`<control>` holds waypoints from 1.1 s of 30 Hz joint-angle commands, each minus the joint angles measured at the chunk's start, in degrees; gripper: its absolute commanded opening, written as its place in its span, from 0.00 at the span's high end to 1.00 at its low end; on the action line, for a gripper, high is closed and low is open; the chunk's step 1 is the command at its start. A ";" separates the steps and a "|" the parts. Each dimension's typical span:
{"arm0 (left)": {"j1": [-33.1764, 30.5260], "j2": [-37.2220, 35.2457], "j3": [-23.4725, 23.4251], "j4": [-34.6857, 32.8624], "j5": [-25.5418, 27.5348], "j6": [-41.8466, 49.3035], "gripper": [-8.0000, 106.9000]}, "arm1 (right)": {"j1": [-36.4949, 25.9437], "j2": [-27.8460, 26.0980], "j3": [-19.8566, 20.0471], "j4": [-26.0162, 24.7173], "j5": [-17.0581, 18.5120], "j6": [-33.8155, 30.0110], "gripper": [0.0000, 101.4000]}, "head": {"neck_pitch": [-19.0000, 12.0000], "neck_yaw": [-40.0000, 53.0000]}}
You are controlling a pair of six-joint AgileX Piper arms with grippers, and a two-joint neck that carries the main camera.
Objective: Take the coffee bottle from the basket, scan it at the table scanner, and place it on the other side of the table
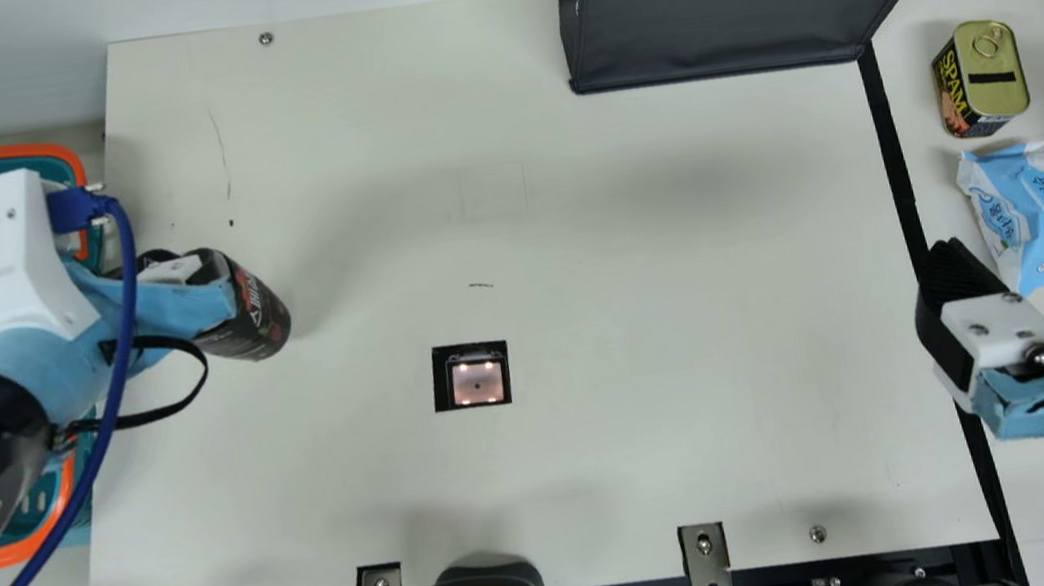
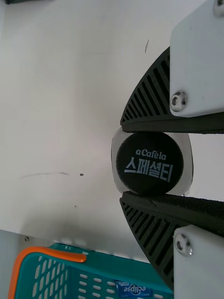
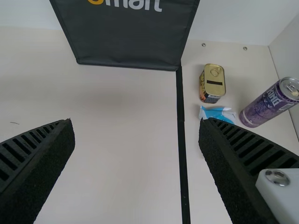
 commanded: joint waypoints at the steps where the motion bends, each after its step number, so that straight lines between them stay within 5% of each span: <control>1: -2.15 0.04 -0.88 0.70 1.35 -1.84 1.00 | 0.00 0.00 0.00 0.00 0.00 0.00 0.06 | -1.75 0.09; 33: -33.31 -0.67 -4.71 7.73 15.39 -22.92 1.00 | 0.00 0.00 0.00 0.00 -0.06 0.00 0.06 | -1.75 0.09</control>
